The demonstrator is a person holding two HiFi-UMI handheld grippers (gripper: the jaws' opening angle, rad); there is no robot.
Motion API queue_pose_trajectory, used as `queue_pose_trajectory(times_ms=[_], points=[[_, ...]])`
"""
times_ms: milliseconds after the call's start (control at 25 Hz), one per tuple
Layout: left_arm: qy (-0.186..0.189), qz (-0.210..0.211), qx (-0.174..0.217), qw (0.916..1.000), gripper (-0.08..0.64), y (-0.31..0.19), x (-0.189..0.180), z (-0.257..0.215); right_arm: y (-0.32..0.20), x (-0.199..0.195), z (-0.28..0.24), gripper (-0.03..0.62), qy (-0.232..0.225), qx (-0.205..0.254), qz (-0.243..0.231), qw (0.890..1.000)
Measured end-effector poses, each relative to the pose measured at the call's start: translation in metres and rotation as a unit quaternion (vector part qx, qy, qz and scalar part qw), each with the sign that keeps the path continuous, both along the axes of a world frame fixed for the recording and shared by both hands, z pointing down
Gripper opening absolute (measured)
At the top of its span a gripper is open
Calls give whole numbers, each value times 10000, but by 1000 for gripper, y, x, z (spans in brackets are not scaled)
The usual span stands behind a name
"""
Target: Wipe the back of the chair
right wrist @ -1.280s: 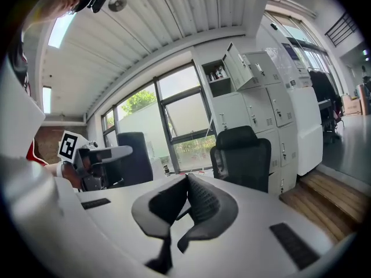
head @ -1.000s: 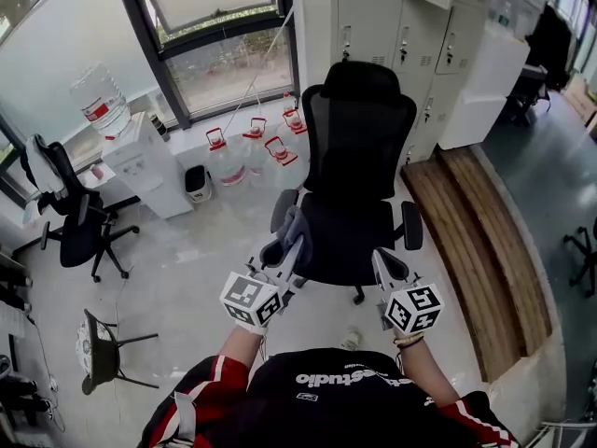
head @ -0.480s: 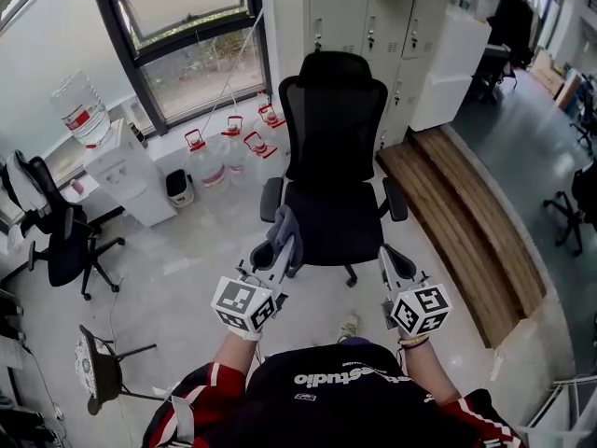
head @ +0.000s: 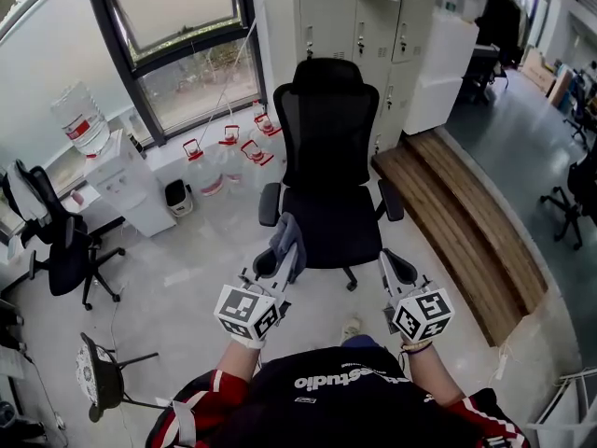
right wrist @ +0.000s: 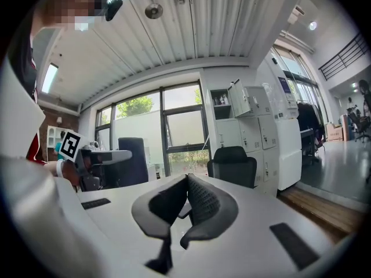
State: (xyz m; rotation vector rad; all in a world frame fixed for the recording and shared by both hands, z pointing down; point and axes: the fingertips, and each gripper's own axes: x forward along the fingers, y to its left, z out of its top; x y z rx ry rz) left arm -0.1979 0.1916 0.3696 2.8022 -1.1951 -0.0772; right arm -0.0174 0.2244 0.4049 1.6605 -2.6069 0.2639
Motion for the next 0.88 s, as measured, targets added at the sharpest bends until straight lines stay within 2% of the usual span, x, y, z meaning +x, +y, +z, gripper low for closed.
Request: queue_pose_trajectory(times_ms=[400,880], points=[[-15,-10,-18,10000,57,4,1,-3,-1,-14,-8,14,94,139,-204,9997],[28,199,-96,9998,57,10,10,2,-1,-15,-6,14,116,84,-122,9998]])
